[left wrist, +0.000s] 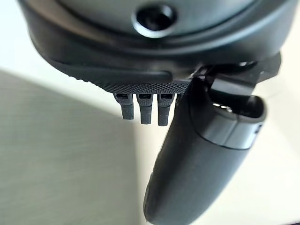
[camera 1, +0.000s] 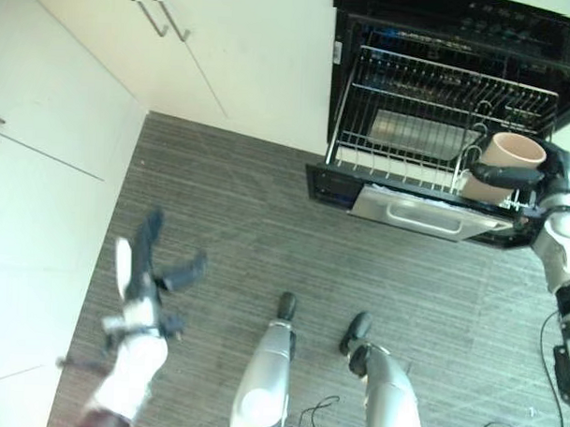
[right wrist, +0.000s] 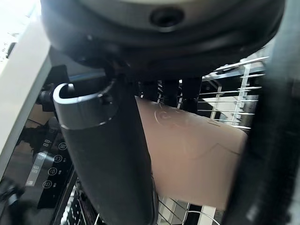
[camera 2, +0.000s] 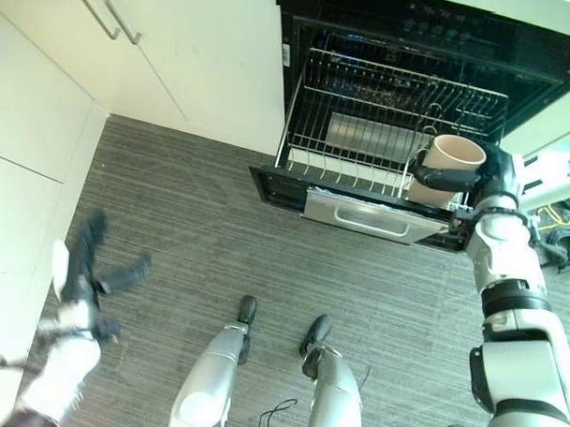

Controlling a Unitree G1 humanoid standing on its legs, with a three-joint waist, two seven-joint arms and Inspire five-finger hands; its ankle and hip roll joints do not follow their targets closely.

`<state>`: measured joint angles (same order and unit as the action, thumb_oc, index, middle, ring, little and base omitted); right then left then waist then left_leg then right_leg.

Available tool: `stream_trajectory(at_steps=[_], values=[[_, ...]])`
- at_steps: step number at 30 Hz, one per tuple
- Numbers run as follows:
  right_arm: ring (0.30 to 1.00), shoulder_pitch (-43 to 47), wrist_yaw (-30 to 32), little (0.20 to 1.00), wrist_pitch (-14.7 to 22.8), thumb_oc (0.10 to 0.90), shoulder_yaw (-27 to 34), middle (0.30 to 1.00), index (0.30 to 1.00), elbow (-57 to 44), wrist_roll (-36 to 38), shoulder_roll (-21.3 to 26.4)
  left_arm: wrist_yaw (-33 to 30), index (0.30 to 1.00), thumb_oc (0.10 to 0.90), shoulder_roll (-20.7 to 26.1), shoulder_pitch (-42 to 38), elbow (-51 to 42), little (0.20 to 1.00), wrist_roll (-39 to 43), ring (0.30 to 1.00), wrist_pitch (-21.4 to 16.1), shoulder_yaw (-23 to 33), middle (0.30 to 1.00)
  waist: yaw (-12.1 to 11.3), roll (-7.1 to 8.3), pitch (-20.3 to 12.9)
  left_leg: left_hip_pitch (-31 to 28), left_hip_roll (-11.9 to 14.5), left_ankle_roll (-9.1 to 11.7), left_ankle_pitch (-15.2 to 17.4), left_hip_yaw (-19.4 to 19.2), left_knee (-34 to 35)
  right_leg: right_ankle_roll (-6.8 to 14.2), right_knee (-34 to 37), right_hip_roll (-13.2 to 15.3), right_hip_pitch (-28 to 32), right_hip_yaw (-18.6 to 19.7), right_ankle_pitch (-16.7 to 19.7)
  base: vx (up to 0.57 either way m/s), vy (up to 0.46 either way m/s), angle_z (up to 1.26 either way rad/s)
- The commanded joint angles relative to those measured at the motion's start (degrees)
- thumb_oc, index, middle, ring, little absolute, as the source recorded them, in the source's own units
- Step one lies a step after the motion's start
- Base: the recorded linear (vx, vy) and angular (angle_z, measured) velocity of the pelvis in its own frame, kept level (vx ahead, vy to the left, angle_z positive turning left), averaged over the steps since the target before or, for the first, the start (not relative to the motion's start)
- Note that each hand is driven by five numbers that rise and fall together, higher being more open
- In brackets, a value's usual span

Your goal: Place the dishes in the dishwasher.

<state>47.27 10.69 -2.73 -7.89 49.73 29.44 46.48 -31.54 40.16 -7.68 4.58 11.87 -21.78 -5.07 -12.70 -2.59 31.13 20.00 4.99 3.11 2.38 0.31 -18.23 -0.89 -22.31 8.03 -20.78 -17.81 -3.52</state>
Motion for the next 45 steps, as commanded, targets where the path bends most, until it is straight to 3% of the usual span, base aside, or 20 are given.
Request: stream_trajectory(at_steps=[1,2,3,5,7,9,10,13,16,18,26,41,45], values=[[0.3,7.55,1.85,0.3,4.29,0.4,-2.01,0.3,0.3,-2.59,-0.91,2.39,-2.68,0.9,0.8,3.78,-11.65,2.48,0.9,-11.74,0.9,-10.43,-3.79,0.9,3.42,0.66,-1.34,1.75,0.74,-2.81,2.47,1.4,1.04,3.23,-2.64,1.45,1.93,2.0,-7.05,-0.09,-0.028,0.07],[0.3,8.54,1.91,0.3,3.88,0.4,-2.7,0.3,0.3,-2.13,-0.43,1.9,-2.3,0.9,0.8,5.53,-16.95,0.96,0.9,-15.14,0.9,-11.86,-5.22,0.9,4.02,0.87,-1.34,1.98,0.89,-2.88,2.28,1.13,1.04,3.32,-2.84,1.42,1.43,2.19,-6.73,-0.11,-0.015,-0.04],[0.3,10.76,1.24,0.3,3.21,0.4,-4.45,0.3,0.3,-1.33,0.26,1.33,0.98,0.9,0.8,7.55,-28.85,-0.53,0.9,-18.02,0.9,-10.68,-9.71,0.9,5.36,1.28,-1.34,2.3,1.3,-2.79,1.95,0.28,1.04,3.69,-2.63,1.28,0.97,2.58,-6.03,-0.16,0.005,-0.15],[0.3,14.09,0.28,0.3,2.27,0.4,-6.67,0.3,0.3,-0.66,0.61,0.98,4.1,0.9,0.8,7.62,-41.31,-0.41,0.9,-21.72,0.9,-7.65,-15.97,0.9,6.97,1.16,-1.34,3.94,2.21,-2.76,0.62,-1.17,1.04,3.48,-2.51,1.09,-0.92,2.41,-4.64,-0.17,0.048,-0.26],[0.3,16.21,0.16,0.3,1.95,0.4,-8.45,0.3,0.3,-0.34,0.28,0.34,10.0,0.9,0.8,6.93,-47.82,1.05,0.9,-18.83,0.9,-5.02,-19.7,0.9,8.14,0.96,-1.34,4.25,2.6,-2.48,0.56,-2.26,1.04,3.86,-2.44,1.14,-1.61,2.95,-4.44,-0.09,0.072,-0.23],[0.3,17.5,-0.05,0.3,1.99,0.4,-9.31,0.3,0.3,0.29,0.04,0.06,15.12,0.9,0.8,6.4,-50.34,2.18,0.9,-17.18,0.9,-3.63,-21.41,0.9,8.56,0.82,-1.34,4.47,2.82,-2.33,0.55,-2.72,1.04,3.98,-2.27,1.09,-1.92,3.23,-4.35,-0.06,0.061,-0.26],[0.3,19.01,-0.22,0.3,2.18,0.4,-10.29,0.3,0.3,1.11,-0.21,-0.24,21.29,0.9,0.8,5.87,-53.08,3.52,0.9,-16.53,0.9,-1.15,-24.14,0.9,9.16,0.56,-1.34,4.71,3.03,-2.18,0.43,-3.19,1.04,4.13,-2.34,1.15,-2.46,3.49,-4.21,-0.07,0.078,-0.12],[0.3,23.68,-1.5,0.3,2.21,0.4,-13.44,0.3,0.3,3.07,-0.92,0.14,31.78,0.9,0.8,5.21,-60.34,8.52,0.9,-12.72,0.9,8.51,-31.62,0.9,10.6,-0.57,-1.34,5.62,3.21,-1.9,0.22,-4.64,1.04,4.56,-2.47,1.43,-4.17,4.39,-3.96,-0.07,0.124,-0.19],[0.3,25.99,-2.13,0.3,2.37,0.4,-15.35,0.3,0.3,4.18,-0.86,0.45,37.71,0.9,0.8,4.84,-63.49,11.37,0.9,-10.98,0.9,13.7,-35.11,0.9,11.3,-1.21,-1.34,6.09,3.17,-1.86,0.17,-5.23,1.04,4.74,-2.69,1.56,-5.08,4.93,-3.8,-0.04,0.08,-0.18],[0.3,28.14,-2.25,0.3,2.41,0.4,-17.73,0.3,0.3,4.35,-0.81,0.37,42.54,0.9,0.8,4.93,-67.16,14.24,0.9,-9.94,0.9,19.09,-39.24,0.9,11.99,-1.58,-1.34,6.75,3.07,-1.86,0.17,-5.69,1.04,4.9,-2.95,1.65,-6.11,5.41,-3.69,-0.04,0.066,-0.04],[0.3,31.97,-2.39,0.3,1.9,0.4,-20.51,0.3,0.3,3.86,-3.32,-0.56,45.44,0.9,0.8,3.93,-69.58,19.1,0.9,-6.96,0.9,26.68,-42.07,0.9,12.81,-2.41,-1.34,7.98,3.57,-1.47,0.23,-7.32,1.04,4.78,-3.36,2.03,-7.9,5.78,-3.88,0.0,0.039,-0.03],[0.3,35.27,-0.39,0.3,-0.13,0.4,-21.82,0.3,0.3,3.56,-3.92,-3.52,44.02,0.9,0.8,3.14,-70.4,19.58,0.9,-11.07,0.9,25.55,-41.77,0.9,11.41,-2.88,-1.34,11.82,3.67,-1.31,-0.11,-6.85,1.04,4.73,-3.7,1.75,-10.99,5.2,-4.15,-0.01,-0.002,0.01],[0.3,35.04,-0.12,0.3,-0.83,0.4,-21.88,0.3,0.3,4.04,-3.67,-4.58,44.51,0.9,0.8,2.63,-70.68,19.59,0.9,-11.32,0.9,25.71,-42.15,0.9,11.33,-2.94,-1.34,10.59,3.28,-0.74,0.87,-6.72,1.04,5.36,-3.55,2.13,-9.57,5.34,-5.18,0.02,0.006,0.0]])
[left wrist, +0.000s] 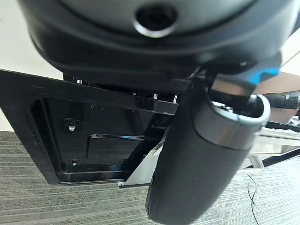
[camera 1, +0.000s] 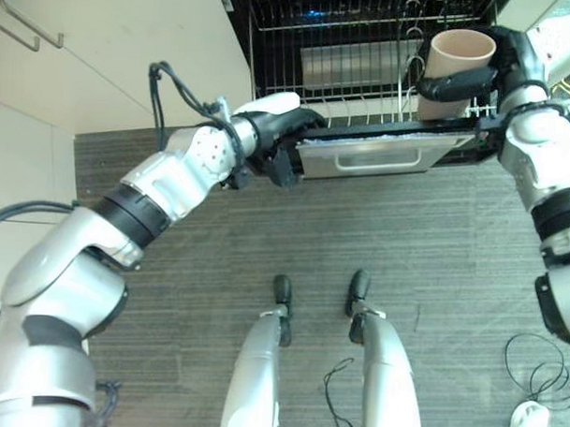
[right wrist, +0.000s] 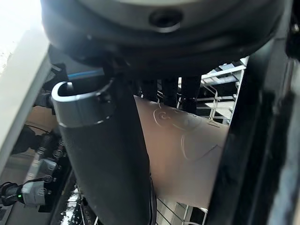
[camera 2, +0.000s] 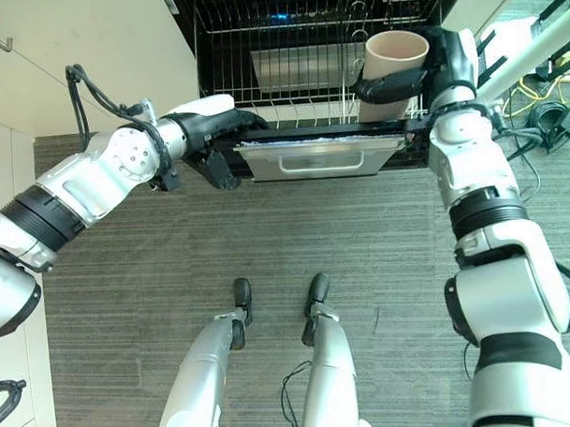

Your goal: Place the dishes in the dishwasher.

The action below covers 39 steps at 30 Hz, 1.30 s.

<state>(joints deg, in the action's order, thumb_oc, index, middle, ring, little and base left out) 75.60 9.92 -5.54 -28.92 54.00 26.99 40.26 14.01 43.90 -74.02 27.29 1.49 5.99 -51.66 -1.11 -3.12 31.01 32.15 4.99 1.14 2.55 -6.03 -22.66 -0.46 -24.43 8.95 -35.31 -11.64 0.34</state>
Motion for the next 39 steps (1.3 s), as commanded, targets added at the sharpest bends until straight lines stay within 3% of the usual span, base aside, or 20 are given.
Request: stream_trajectory(at_steps=[1,2,3,4,5,8,9,10,19,20,25,32,34,36,37,39], values=[[0.3,6.52,0.75,0.3,1.68,0.4,-0.81,0.3,0.3,-0.32,-1.2,1.48,-1.17,0.9,0.8,-1.15,-4.25,-3.1,0.9,-1.01,0.9,-2.16,4.46,0.9,-0.26,-2.46,-1.22,-1.52,3.3,1.25,0.71,-0.5,5.47,4.92,-1.38,1.28,4.96,-0.93,-9.03,0.05,0.017,0.01],[0.3,6.25,0.84,0.3,1.6,0.4,-0.68,0.3,0.3,-0.23,-1.22,1.22,-1.26,0.9,0.8,-1.25,-4.06,-3.26,0.9,-1.17,0.9,-2.1,4.49,0.9,-0.28,-2.53,-1.22,-1.61,3.25,1.25,0.8,-0.59,5.47,4.98,-1.43,1.41,5.08,-1.02,-9.16,0.0,0.0,0.0],[0.375,6.14,1.12,0.375,1.53,0.45,-0.63,0.375,0.375,-0.17,-1.11,0.97,-1.31,0.9,0.8,-1.28,-3.94,-3.25,0.9,-1.15,0.9,-2.24,4.62,0.9,-0.33,-2.64,-1.22,-1.62,3.24,1.26,0.79,-0.64,5.47,4.97,-1.57,1.54,5.06,-1.07,-9.23,0.0,0.0,0.0],[0.366,6.12,1.28,0.366,1.3,0.444,-0.29,0.366,0.366,-0.2,-1.01,0.84,-1.37,0.9,0.8,-1.23,-4.0,-3.52,0.9,-1.1,0.9,-2.13,4.74,0.9,-0.4,-2.83,-1.22,-1.47,3.24,1.3,0.76,-0.62,5.47,4.97,-1.59,1.53,4.95,-1.12,-9.18,0.0,0.0,0.0],[0.3,6.09,1.27,0.3,1.25,0.4,-0.14,0.3,0.3,-0.18,-0.77,0.8,-1.38,0.9,0.8,-1.26,-3.99,-3.74,0.9,-1.24,0.9,-2.03,4.84,0.9,-0.45,-2.89,-1.22,-1.42,3.22,1.31,0.79,-0.62,5.47,4.99,-1.56,1.57,4.94,-1.17,-9.2,0.0,0.0,0.0],[0.305,6.06,1.5,0.305,1.24,0.403,0.48,0.305,0.305,-0.3,-0.78,0.41,-1.47,0.9,0.8,-1.16,-4.32,-3.96,0.9,-1.47,0.9,-1.84,5.38,0.9,-0.68,-3.36,-1.22,0.13,3.47,0.92,-0.14,-0.9,5.47,4.48,-1.65,1.5,3.5,-1.79,-8.26,-0.06,0.022,0.04],[0.495,5.9,1.69,0.495,1.23,0.53,0.6,0.495,0.495,-0.4,-0.83,0.31,-1.47,0.9,0.8,-1.17,-4.26,-4.03,0.9,-1.53,0.9,-1.83,5.49,0.9,-0.7,-3.39,-1.22,0.2,3.47,0.92,-0.15,-0.91,5.47,4.5,-1.66,1.52,3.44,-1.78,-8.25,0.0,0.012,0.04],[0.9,5.75,2.15,0.9,1.22,0.8,0.72,0.9,0.9,-0.48,-0.83,0.18,-1.27,0.9,0.8,-1.11,-4.2,-4.1,0.9,-1.56,0.9,-1.88,5.7,0.9,-0.76,-3.43,-1.22,0.25,3.44,0.92,-0.14,-0.88,5.47,4.51,-1.66,1.52,3.39,-1.76,-8.24,0.06,0.011,0.03],[0.9,4.88,8.33,0.9,2.4,0.8,2.2,0.9,0.9,-1.58,-4.89,-0.34,-1.23,0.9,0.8,-1.23,-3.02,-4.76,0.9,-2.84,0.9,-1.36,6.51,0.9,-0.83,-3.81,-1.22,0.49,3.41,0.91,-0.12,-0.99,5.47,4.5,-1.77,1.39,3.2,-1.68,-8.39,-0.01,0.006,0.0],[0.9,4.4,10.61,0.9,4.44,0.8,2.98,0.9,0.9,-2.74,-6.92,-0.14,-1.5,0.9,0.8,-1.16,-2.31,-4.76,0.9,-3.2,0.9,-1.76,6.79,0.9,-0.73,-4.06,-1.22,0.26,3.28,0.88,-0.1,-1.03,5.47,4.59,-1.9,1.51,3.32,-1.66,-8.47,0.0,0.0,0.0],[0.9,3.52,14.21,0.9,6.4,0.8,4.36,0.9,0.9,-4.83,-9.95,0.21,-1.99,0.9,0.8,-1.67,-1.48,-5.26,0.9,-3.14,0.9,-1.06,7.62,0.9,-0.41,-4.91,-1.22,0.13,3.11,0.92,-0.01,-1.4,5.47,4.68,-1.83,1.7,3.3,-1.31,-8.67,0.02,0.038,-0.02],[0.9,2.82,14.22,0.9,9.8,0.8,5.73,0.9,0.9,-8.61,-9.1,-0.2,-2.4,0.9,0.8,-1.79,-0.25,-5.93,0.9,-3.13,0.9,-0.49,8.34,0.9,-0.18,-5.65,-1.22,0.08,2.79,1.0,0.1,-1.45,5.47,4.66,-1.74,1.7,3.21,-0.8,-8.93,0.01,0.023,-0.01],[0.9,1.19,14.36,0.9,12.59,0.8,7.26,0.9,0.9,-11.76,-7.01,-1.21,-2.45,0.9,0.8,-1.89,0.97,-6.84,0.9,-3.57,0.9,-0.04,9.41,0.9,-0.06,-5.98,-1.22,-0.24,2.86,0.97,0.23,-1.71,5.47,4.58,-1.82,1.74,3.4,-0.55,-9.17,0.01,0.045,-0.03],[0.9,-0.42,16.42,0.9,14.45,0.8,8.46,0.9,0.9,-15.0,-10.43,-1.88,-2.92,0.9,0.8,-1.85,2.04,-7.46,0.9,-3.51,0.9,0.28,10.0,0.9,0.16,-6.1,-1.22,-0.62,2.88,1.0,0.31,-1.86,5.47,4.56,-1.97,1.76,3.66,-0.39,-9.43,0.02,0.042,-0.04],[0.9,-1.71,17.64,0.9,13.8,0.8,9.37,0.9,0.9,-17.58,-14.37,-1.89,-3.15,0.9,0.8,-1.96,2.58,-7.75,0.9,-3.4,0.9,0.65,10.38,0.9,0.54,-6.08,-1.22,-0.88,2.85,1.07,0.35,-1.94,5.47,4.73,-2.12,1.84,3.81,-0.32,-9.56,0.02,0.037,-0.04],[0.9,-3.7,15.3,0.9,6.62,0.8,9.95,0.9,0.9,-21.58,-15.14,-1.39,-2.45,0.9,0.8,-2.46,3.12,-8.21,0.9,-4.48,0.9,1.56,11.42,0.9,1.08,-6.16,-1.22,-1.15,2.79,0.94,0.43,-2.27,5.47,4.8,-2.41,1.86,3.77,0.04,-9.64,0.01,0.013,-0.02]])
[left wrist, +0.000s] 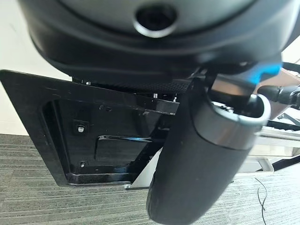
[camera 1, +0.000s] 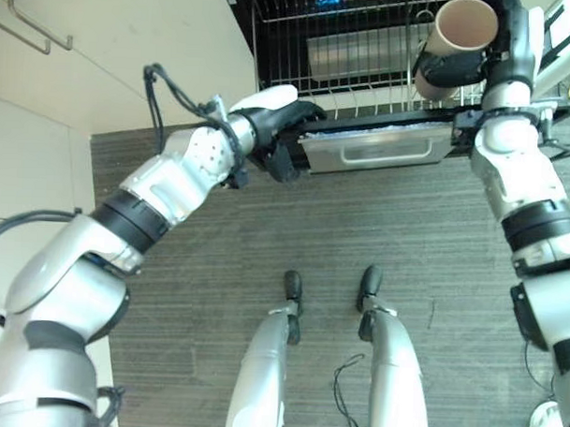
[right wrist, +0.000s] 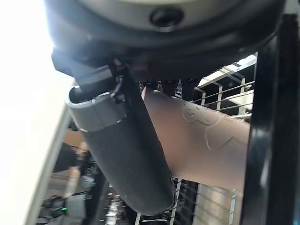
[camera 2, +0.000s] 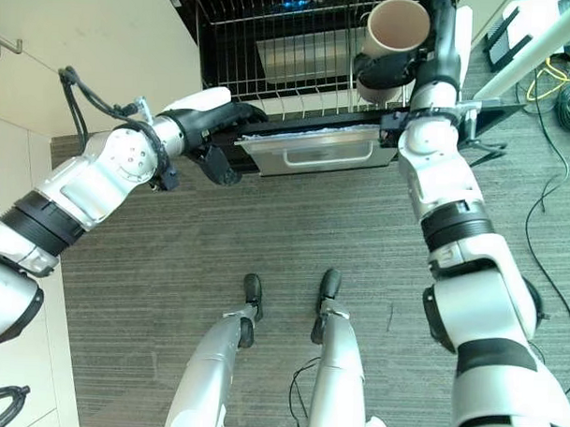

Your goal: Place the dishes in the dishwasher.

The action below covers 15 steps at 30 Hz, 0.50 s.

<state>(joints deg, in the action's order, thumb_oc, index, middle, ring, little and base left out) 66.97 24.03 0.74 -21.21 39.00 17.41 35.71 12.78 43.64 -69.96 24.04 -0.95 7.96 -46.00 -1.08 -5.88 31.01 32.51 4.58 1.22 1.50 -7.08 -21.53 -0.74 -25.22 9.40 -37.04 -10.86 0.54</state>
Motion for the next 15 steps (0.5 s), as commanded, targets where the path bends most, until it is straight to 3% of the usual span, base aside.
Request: stream_trajectory(at_steps=[1,2,3,4,5,6,7,8,9,10,11,14,15], values=[[0.9,4.16,0.98,0.9,-2.68,0.8,2.43,0.9,0.9,-6.51,-3.39,3.01,-1.17,0.9,0.8,-2.09,-0.67,-5.33,0.9,-2.09,0.9,-0.17,6.06,0.9,1.14,-3.44,-1.22,-1.54,3.23,0.83,1.54,-1.27,4.34,5.03,-1.69,1.38,5.47,-0.73,-9.91,-0.01,0.006,-0.04],[0.9,2.9,0.07,0.9,-7.5,0.8,2.65,0.9,0.9,-5.25,-0.73,2.8,-1.49,0.9,0.8,-1.71,-0.21,-5.54,0.9,-1.64,0.9,-0.39,6.33,0.9,1.19,-3.55,-1.22,-1.64,3.26,0.78,1.62,-1.31,4.34,4.88,-1.86,1.31,5.45,-0.65,-10.11,0.0,0.025,-0.05],[0.9,1.97,-0.26,0.9,-8.17,0.8,2.61,0.9,0.9,-4.15,1.86,2.75,-1.91,0.9,0.8,-1.69,0.67,-5.97,0.9,-1.63,0.9,-0.4,6.88,0.9,1.22,-3.71,-1.22,-1.63,3.5,0.8,1.67,-1.56,4.34,4.73,-1.82,1.31,5.44,-0.45,-10.21,0.01,0.039,-0.04],[0.9,0.6,-0.28,0.9,-4.1,0.8,2.81,0.9,0.9,-3.77,0.73,2.44,-2.35,0.9,0.8,-1.51,1.6,-6.32,0.9,-1.51,0.9,-0.67,7.18,0.9,1.26,-3.85,-1.22,-1.57,3.7,0.91,1.59,-1.69,4.34,4.68,-1.86,1.4,5.43,-0.51,-10.34,0.01,0.037,-0.05],[0.9,-0.29,-2.21,0.9,-6.37,0.8,3.47,0.9,0.9,-4.7,-3.09,2.01,-1.99,0.9,0.8,-1.51,1.85,-5.8,0.9,-1.96,0.9,-1.11,7.28,0.9,1.45,-3.76,-1.22,-1.47,3.68,1.02,1.41,-1.76,4.34,4.85,-2.07,1.51,5.22,-0.49,-10.27,-0.01,-0.022,-0.04],[0.9,0.5,-9.55,0.9,-21.66,0.8,1.72,0.9,0.9,-1.58,0.75,2.3,-0.92,0.9,0.8,-1.05,0.66,-5.92,0.9,-1.77,0.9,-0.17,6.69,0.9,1.4,-3.16,-1.22,-1.11,4.13,0.96,1.26,-1.9,4.34,4.64,-2.32,1.41,4.75,-0.2,-9.99,0.0,-0.102,-0.03],[0.9,-0.56,-0.48,0.9,-14.0,0.8,-0.31,0.9,0.9,-2.9,0.56,2.88,-0.76,0.9,0.8,-0.22,1.67,-7.01,0.9,-1.83,0.9,-0.25,7.04,0.9,1.18,-2.41,-1.22,-1.52,4.32,0.84,1.36,-1.58,4.34,4.55,-2.25,1.19,5.23,-0.21,-10.12,0.06,-0.109,0.01],[0.9,-1.15,0.63,0.9,-10.97,0.8,-0.68,0.9,0.9,-3.0,-1.15,3.21,-1.3,0.9,0.8,-0.11,2.29,-6.14,0.9,-1.46,0.9,-1.32,6.52,0.9,1.33,-1.86,-1.22,-2.87,3.84,1.11,2.13,-1.17,4.34,5.18,-2.62,1.61,6.47,0.11,-11.19,0.05,-0.073,0.05],[0.9,-0.48,-1.6,0.9,-13.89,0.8,0.33,0.9,0.9,-3.44,0.79,2.87,-1.2,0.9,0.8,-0.24,1.26,-5.21,0.9,-1.38,0.9,-1.46,6.12,0.9,1.57,-1.7,-1.22,-2.56,3.75,1.17,2.02,-1.25,4.34,5.34,-2.69,1.69,6.12,0.02,-11.1,0.03,-0.008,0.07],[0.9,0.2,-0.76,0.9,-14.12,0.8,0.69,0.9,0.9,-2.95,1.56,2.76,-0.93,0.9,0.8,-0.74,0.43,-5.39,0.9,-1.64,0.9,-0.62,5.89,0.9,1.53,-1.71,-1.22,-2.35,3.82,1.08,1.99,-1.4,4.34,5.18,-2.49,1.64,6.06,0.04,-10.96,-0.03,-0.006,0.04],[0.9,0.66,1.64,0.9,-11.35,0.8,0.49,0.9,0.9,-2.58,-1.33,2.81,-0.86,0.9,0.8,-0.94,0.07,-5.62,0.9,-1.68,0.9,-0.22,5.97,0.9,1.38,-1.86,-1.22,-2.18,3.89,0.99,2.0,-1.36,4.34,5.08,-2.34,1.42,5.96,0.04,-10.83,-0.08,0.002,-0.03],[0.9,1.15,1.29,0.9,-12.82,0.8,1.64,0.9,0.9,-3.42,1.5,2.17,-1.97,0.9,0.8,-1.45,-0.8,-4.85,0.9,-1.39,0.9,0.12,5.82,0.9,1.51,-2.38,-1.22,-0.66,4.25,0.67,1.19,-1.99,4.34,4.69,-1.97,1.16,4.73,-0.52,-9.9,-0.03,0.011,-0.03],[0.9,0.96,3.96,0.9,-9.38,0.8,1.47,0.9,0.9,-3.25,-2.88,2.07,-1.97,0.9,0.8,-1.79,-0.44,-5.46,0.9,-1.86,0.9,0.86,6.06,0.9,1.46,-2.55,-1.22,-0.61,4.28,0.61,1.28,-1.98,4.34,4.6,-1.87,1.08,4.75,-0.51,-9.99,-0.07,0.026,-0.02]])
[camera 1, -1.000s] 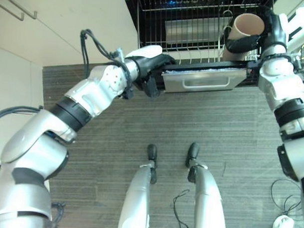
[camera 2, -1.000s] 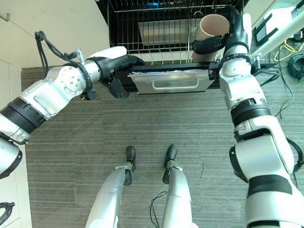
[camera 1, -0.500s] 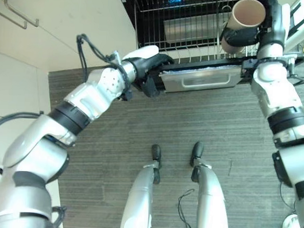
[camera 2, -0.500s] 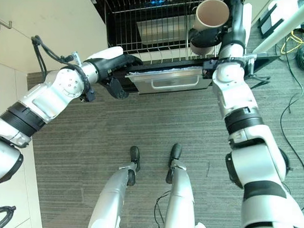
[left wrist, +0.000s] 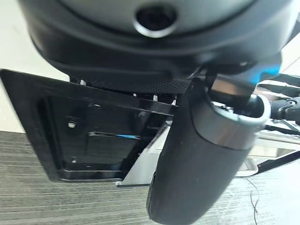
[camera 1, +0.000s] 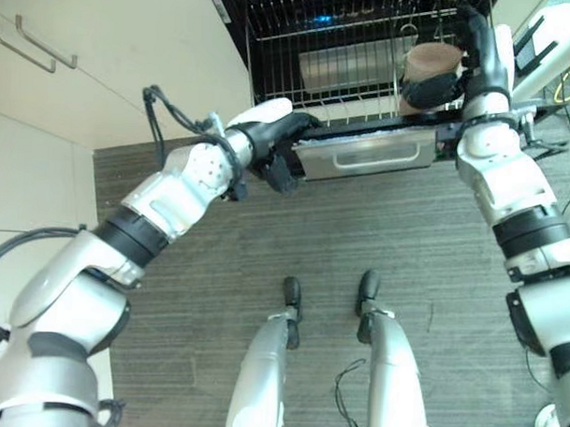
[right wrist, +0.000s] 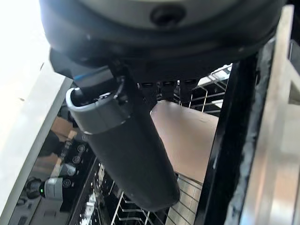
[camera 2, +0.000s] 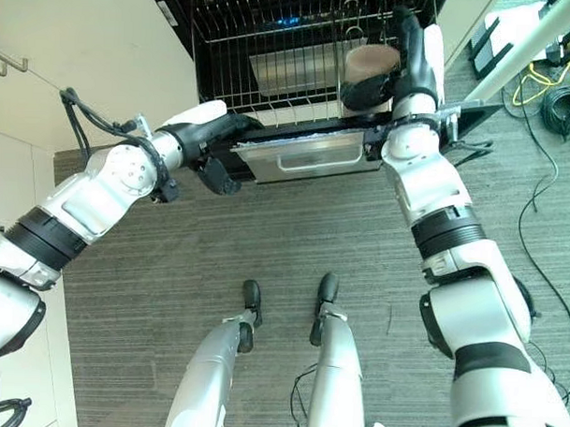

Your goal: Place the dishes in the dishwasher.

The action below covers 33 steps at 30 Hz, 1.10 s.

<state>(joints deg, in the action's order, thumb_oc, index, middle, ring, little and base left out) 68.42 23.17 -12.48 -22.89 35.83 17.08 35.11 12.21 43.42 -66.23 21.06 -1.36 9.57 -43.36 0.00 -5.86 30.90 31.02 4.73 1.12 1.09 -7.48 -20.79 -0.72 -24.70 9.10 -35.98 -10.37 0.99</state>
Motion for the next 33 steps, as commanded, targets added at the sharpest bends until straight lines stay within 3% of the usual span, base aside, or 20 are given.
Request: stream_trajectory(at_steps=[1,2,3,11,16,19,27,31,33], values=[[0.9,-0.87,5.36,0.9,4.2,0.8,3.09,0.9,0.9,-0.69,-3.17,2.55,-1.66,0.9,0.8,-1.39,-3.9,-2.26,0.9,-1.25,0.9,-1.09,3.29,0.9,0.43,-2.57,-1.11,0.83,4.07,0.69,1.66,-1.46,3.6,4.71,-2.65,1.44,3.65,-1.09,-10.54,0.0,0.0,0.0],[0.9,-1.62,2.87,0.9,0.9,0.8,3.55,0.9,0.9,-0.58,1.59,2.31,-1.64,0.9,0.8,-1.39,-3.8,-2.54,0.9,-1.35,0.9,-0.77,3.4,0.9,0.45,-2.66,-1.11,1.09,4.19,0.88,1.51,-1.6,3.6,4.52,-2.51,1.34,3.48,-0.72,-10.49,0.06,0.018,-0.04],[0.9,-3.35,3.59,0.9,3.0,0.8,3.24,0.9,0.9,-1.33,0.78,2.16,-2.13,0.9,0.8,-1.38,-2.27,-2.96,0.9,-1.14,0.9,-0.93,3.39,0.9,0.69,-2.35,-1.11,-0.71,3.57,1.17,2.63,-1.12,3.6,5.29,-2.78,1.77,5.15,-0.4,-11.86,0.06,0.017,-0.02],[0.9,-3.29,5.66,0.9,6.9,0.8,5.58,0.9,0.9,-2.9,-3.25,1.97,-2.6,0.9,0.8,-2.23,-2.74,-2.76,0.9,-1.86,0.9,-0.37,4.2,0.9,0.8,-3.48,-1.11,0.74,3.93,0.86,1.7,-1.93,3.6,4.63,-2.66,1.6,3.79,-0.95,-10.92,-0.02,0.017,0.0],[0.9,-4.09,6.09,0.9,9.06,0.8,6.37,0.9,0.9,-5.36,-1.64,2.0,-2.61,0.9,0.8,-2.4,-1.89,-3.08,0.9,-1.85,0.9,0.28,5.2,0.9,1.11,-3.85,-1.11,-0.23,4.09,0.99,1.75,-2.29,3.6,4.48,-2.61,1.53,4.65,-0.76,-11.09,-0.03,0.025,-0.05],[0.9,-6.53,7.19,0.9,12.26,0.8,8.4,0.9,0.9,-10.4,0.64,1.69,-2.93,0.9,0.8,-2.37,0.22,-4.44,0.9,-2.88,0.9,1.32,6.48,0.9,1.54,-3.85,-1.11,-1.49,4.03,0.84,2.04,-2.53,3.6,4.36,-2.79,1.52,5.5,-0.47,-11.41,-0.02,0.019,-0.02],[0.9,-19.11,4.44,0.9,19.53,0.8,13.19,0.9,0.9,-27.68,0.98,-1.08,-4.87,0.9,0.8,-2.38,11.14,-6.43,0.9,-6.2,0.9,1.99,12.48,0.9,2.69,-2.66,-1.11,-11.38,2.93,0.46,3.8,-3.16,3.6,3.95,-9.63,3.53,12.44,-0.83,-16.52,0.05,0.042,-0.16],[0.9,-25.3,3.17,0.9,24.17,0.8,13.76,0.9,0.9,-33.38,-1.65,-2.66,-6.3,0.9,0.8,-2.55,17.54,-7.63,0.9,-7.7,0.9,0.78,16.18,0.9,3.56,-2.77,-1.11,-18.98,3.26,0.75,4.37,-3.49,3.6,3.06,-11.43,4.52,20.23,-2.31,-18.99,0.09,0.042,-0.01],[0.9,-28.55,1.12,0.9,26.04,0.8,12.83,0.9,0.9,-35.94,-1.62,-4.17,-10.1,0.9,0.8,-2.85,21.99,-8.47,0.9,-7.39,0.9,-1.2,18.37,0.9,3.94,-2.91,-3.29,-23.66,3.91,1.26,5.12,-3.6,3.6,2.55,-10.08,4.49,26.61,-3.45,-19.96,0.19,0.074,-0.01]])
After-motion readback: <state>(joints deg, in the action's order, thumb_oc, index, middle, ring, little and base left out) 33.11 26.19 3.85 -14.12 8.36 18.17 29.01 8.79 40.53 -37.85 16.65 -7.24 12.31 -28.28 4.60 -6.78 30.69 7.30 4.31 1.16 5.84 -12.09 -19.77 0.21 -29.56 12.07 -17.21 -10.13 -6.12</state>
